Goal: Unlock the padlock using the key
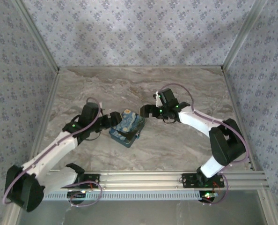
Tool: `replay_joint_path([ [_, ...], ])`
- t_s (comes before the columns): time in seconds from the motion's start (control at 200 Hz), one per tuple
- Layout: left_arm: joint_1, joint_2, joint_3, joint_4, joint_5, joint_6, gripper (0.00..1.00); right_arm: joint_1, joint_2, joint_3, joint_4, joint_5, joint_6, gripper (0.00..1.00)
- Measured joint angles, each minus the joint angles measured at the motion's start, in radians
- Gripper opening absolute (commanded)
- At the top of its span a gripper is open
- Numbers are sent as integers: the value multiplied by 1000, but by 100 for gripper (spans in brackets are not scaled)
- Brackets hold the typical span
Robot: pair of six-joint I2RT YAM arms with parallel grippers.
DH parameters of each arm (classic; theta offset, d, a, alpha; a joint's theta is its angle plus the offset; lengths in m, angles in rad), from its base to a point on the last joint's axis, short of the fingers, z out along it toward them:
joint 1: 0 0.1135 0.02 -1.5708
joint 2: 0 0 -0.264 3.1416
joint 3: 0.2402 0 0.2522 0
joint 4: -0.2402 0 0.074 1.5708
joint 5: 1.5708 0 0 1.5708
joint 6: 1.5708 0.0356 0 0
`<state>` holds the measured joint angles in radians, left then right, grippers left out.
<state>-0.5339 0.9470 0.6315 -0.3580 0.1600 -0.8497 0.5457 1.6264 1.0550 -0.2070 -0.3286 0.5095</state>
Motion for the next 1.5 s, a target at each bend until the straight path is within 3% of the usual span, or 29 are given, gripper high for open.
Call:
replay_joint_path([
  [0.315, -56, 17, -120, 50, 60, -140, 91, 0, 132, 142, -7, -66, -29, 91],
  [0.59, -55, 169, -105, 223, 95, -184, 92, 0, 181, 181, -6, -133, -41, 74],
  [0.809, -25, 331, 33, 249, 102, -161, 91, -10, 159, 115, 18, -131, -35, 69],
  [1.164, 47, 632, 309, 259, 118, -68, 88, -29, 60, -28, 12, -34, 7, 47],
  [1.499, 62, 780, 460, 280, 136, -32, 88, -87, 117, 49, 1, 1, 26, 47],
])
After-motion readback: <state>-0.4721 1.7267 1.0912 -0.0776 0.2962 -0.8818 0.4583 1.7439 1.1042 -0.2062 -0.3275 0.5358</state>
